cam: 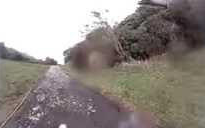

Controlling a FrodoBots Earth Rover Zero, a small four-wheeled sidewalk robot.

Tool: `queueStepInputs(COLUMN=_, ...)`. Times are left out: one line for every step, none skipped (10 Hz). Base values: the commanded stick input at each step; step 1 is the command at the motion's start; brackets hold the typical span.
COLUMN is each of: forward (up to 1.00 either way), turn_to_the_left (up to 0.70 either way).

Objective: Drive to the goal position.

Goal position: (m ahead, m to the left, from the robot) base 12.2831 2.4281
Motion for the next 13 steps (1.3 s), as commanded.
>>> queueStepInputs(forward=0.7, turn_to_the_left=0.35)
queueStepInputs(forward=0.7, turn_to_the_left=0.35)
queueStepInputs(forward=0.7, turn_to_the_left=0.27)
queueStepInputs(forward=0.7, turn_to_the_left=0.07)
queueStepInputs(forward=0.7, turn_to_the_left=0.0)
queueStepInputs(forward=0.7, turn_to_the_left=0.0)
queueStepInputs(forward=0.7, turn_to_the_left=0.0)
queueStepInputs(forward=0.7, turn_to_the_left=0.0)
queueStepInputs(forward=0.7, turn_to_the_left=0.0)
queueStepInputs(forward=0.7, turn_to_the_left=0.0)
queueStepInputs(forward=0.7, turn_to_the_left=0.0)
queueStepInputs(forward=0.7, turn_to_the_left=0.0)
queueStepInputs(forward=0.7, turn_to_the_left=0.22)
